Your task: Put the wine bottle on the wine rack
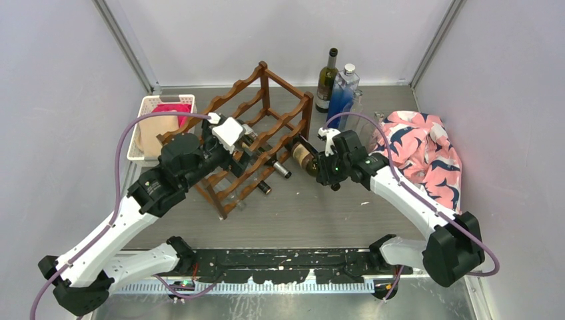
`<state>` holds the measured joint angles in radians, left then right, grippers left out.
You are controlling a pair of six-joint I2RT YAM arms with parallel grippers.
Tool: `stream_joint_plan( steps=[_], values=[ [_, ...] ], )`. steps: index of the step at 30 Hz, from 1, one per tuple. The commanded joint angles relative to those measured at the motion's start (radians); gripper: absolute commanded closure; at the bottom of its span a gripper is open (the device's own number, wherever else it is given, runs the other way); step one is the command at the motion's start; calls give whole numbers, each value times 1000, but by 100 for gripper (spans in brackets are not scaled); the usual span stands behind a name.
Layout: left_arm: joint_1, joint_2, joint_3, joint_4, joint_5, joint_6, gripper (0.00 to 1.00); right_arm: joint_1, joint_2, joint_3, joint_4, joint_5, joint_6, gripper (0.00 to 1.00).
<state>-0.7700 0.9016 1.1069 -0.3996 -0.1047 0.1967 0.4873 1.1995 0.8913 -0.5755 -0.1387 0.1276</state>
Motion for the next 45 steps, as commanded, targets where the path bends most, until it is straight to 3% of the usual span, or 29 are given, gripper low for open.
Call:
stream_joint_plan(
  steps=[1,24,41,45],
  values=[
    [6,-24,-5,73,-9,19,0,-8,2,5,249,-30,-33,99],
    [6,-53,-59,125,-35,75,1,-25,381,4,840,-165,-232,99],
    [15,-59,-86,153,-33,97,1,-31,550,54,1130,-290,-290,99],
    [15,-64,-90,155,-26,98,1,-32,574,87,1112,-293,-296,99]
  ],
)
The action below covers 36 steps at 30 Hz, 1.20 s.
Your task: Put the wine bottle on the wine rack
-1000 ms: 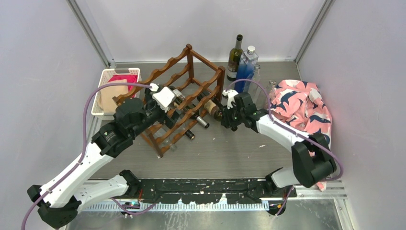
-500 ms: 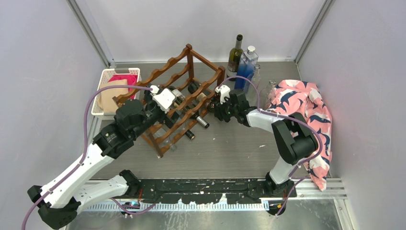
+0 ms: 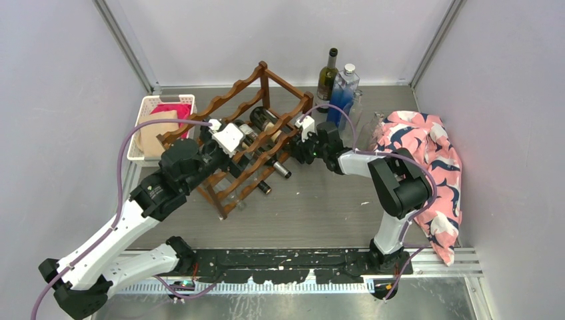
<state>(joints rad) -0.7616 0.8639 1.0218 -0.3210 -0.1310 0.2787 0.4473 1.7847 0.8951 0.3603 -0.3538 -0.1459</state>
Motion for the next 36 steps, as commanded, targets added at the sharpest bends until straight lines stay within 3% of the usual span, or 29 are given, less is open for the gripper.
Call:
stream_joint_plan(
  steps=[1,13,26,36],
  values=[
    [7,-26,-3,76,2,16,1,9,-4,90,175,-80,-21,99],
    [7,-25,-8,79,16,14,1,7,47,157,148,-33,8,98],
    [7,-19,-8,80,21,13,1,9,80,166,186,8,62,84],
    [8,-19,-9,79,23,15,1,9,38,79,372,-35,84,85]
  ],
)
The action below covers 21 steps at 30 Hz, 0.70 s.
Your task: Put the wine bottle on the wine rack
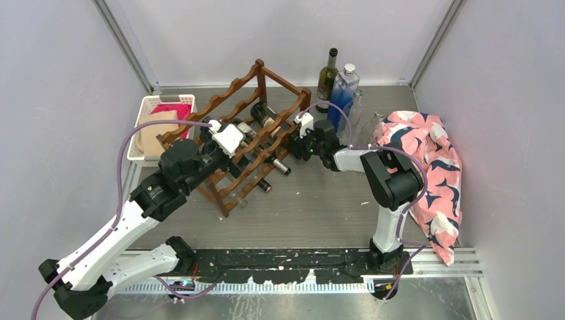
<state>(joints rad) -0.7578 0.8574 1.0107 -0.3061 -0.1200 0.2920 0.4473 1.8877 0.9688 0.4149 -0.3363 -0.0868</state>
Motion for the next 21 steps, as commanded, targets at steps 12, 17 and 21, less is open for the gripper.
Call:
stream_joint_plan(
  steps=[12,17,21],
  values=[
    [6,-10,1,65,22,2,1,28,-75,-18,368,15,-16,85],
    [7,-8,0,63,23,2,1,46,-77,-10,350,44,-69,84],
    [8,-7,2,64,26,2,1,59,-83,-7,338,65,-97,84]
  ],
)
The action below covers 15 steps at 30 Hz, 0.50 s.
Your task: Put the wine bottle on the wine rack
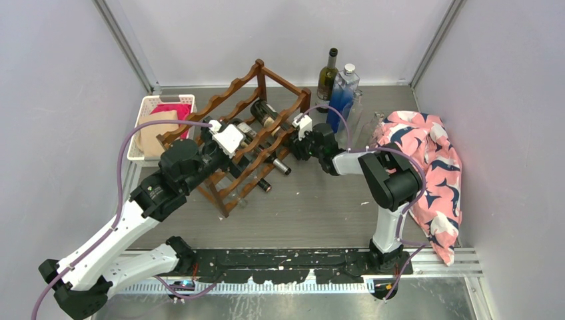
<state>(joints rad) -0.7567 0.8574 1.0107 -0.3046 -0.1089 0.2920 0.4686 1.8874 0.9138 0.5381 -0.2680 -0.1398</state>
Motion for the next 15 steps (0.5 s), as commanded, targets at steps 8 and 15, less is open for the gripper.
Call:
stream_joint_plan(
  steps=[8,15],
  values=[
    [7,-9,1,62,17,2,1,80,-99,49,190,54,-122,83],
    [8,-11,1,61,18,2,1,115,-122,62,141,110,-188,81]
  ],
)
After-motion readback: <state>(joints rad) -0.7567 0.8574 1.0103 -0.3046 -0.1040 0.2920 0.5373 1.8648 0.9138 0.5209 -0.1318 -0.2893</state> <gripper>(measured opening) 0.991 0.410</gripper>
